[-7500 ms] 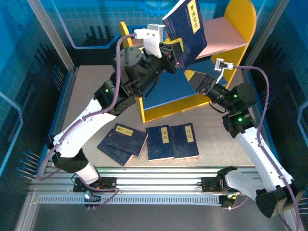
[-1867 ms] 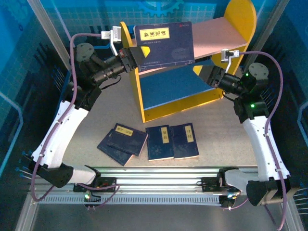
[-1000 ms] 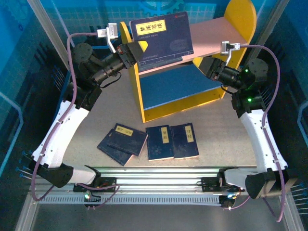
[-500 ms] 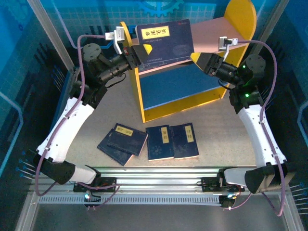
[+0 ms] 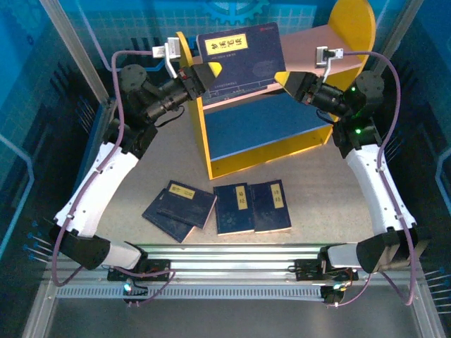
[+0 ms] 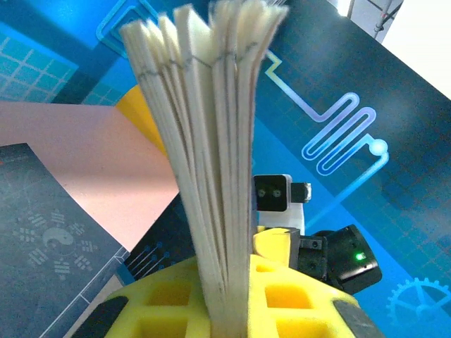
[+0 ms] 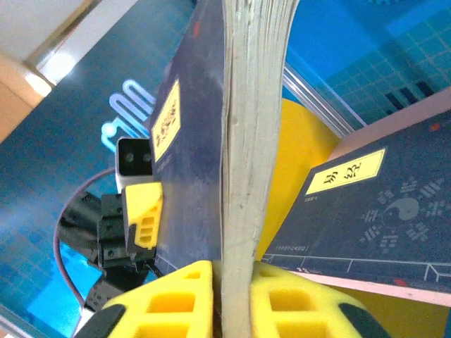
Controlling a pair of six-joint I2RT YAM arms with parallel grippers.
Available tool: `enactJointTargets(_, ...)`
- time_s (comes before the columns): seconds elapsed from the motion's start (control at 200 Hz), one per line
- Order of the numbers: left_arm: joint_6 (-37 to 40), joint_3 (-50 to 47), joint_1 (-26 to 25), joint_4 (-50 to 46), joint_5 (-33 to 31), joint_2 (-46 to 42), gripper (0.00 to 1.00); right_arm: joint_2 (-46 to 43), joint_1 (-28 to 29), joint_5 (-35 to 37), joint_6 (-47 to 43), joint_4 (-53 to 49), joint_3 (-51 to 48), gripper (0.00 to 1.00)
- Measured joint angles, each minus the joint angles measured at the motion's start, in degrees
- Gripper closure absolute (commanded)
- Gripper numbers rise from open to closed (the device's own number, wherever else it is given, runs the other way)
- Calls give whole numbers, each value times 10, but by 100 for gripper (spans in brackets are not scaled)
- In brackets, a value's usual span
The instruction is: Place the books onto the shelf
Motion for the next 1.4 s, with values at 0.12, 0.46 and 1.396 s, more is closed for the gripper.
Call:
enactJointTargets(0.12, 0, -1, 2, 3, -2, -1, 81, 9, 0, -9, 1, -4, 21, 100)
enactJointTargets(0.46, 47, -45, 0, -61, -76, -79, 52, 53, -16, -40, 10, -6, 55, 100)
enactJointTargets(1.396, 128, -121, 0, -233, -277, -259, 47, 97, 11, -25, -11, -48, 66, 100)
